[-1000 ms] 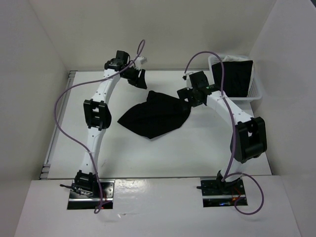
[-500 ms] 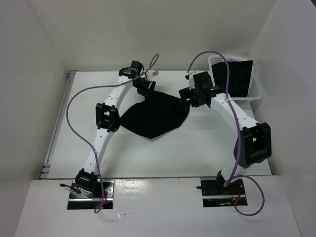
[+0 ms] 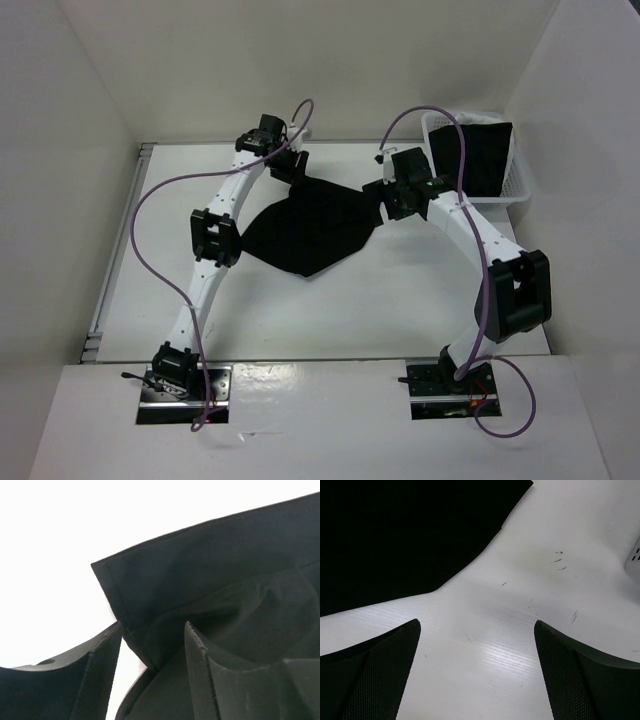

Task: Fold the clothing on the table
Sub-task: Flatten the skirt out

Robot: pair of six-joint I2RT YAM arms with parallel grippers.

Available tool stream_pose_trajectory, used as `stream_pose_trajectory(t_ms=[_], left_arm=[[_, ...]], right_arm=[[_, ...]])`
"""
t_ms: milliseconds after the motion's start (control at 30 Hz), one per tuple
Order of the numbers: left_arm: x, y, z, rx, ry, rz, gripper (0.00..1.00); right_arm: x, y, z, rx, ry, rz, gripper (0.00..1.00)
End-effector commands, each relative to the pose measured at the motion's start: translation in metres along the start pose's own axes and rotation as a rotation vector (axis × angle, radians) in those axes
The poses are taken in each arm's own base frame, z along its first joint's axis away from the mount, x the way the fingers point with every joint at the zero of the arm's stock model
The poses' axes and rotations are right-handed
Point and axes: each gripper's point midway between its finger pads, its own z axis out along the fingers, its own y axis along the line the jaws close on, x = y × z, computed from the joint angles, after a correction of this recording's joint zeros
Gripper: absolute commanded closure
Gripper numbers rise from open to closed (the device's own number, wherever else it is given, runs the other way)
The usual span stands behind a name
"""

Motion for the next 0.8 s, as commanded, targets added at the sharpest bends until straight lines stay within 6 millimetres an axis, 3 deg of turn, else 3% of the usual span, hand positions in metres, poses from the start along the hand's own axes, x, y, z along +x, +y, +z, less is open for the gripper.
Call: stream_pose_trajectory(t_ms=[0, 200, 467, 767], left_arm=[[-0.032, 0.003, -0.022, -0.040, -0.094, -0.005, 0.39], [-0.021, 0.017, 0.004, -0.063, -0.088, -0.007, 0.39], [-0.027, 0.014, 0.006, -0.043, -0.114, 0.004, 0.37], [-0.011, 0.028, 0.025, -0.082, -0.083, -0.009, 0.35]], right_arm=[[-0.009, -0.002, -0.005, 0.001, -0.052, 0.002, 0.02], [-0.009, -0.002, -0.005, 0.001, -0.052, 0.002, 0.02], [-0.009, 0.003, -0.002, -0.026, -0.054, 0.001, 0.02], [-0.017, 0.001, -0.015, -0.037, -0.101, -0.002, 0.02]])
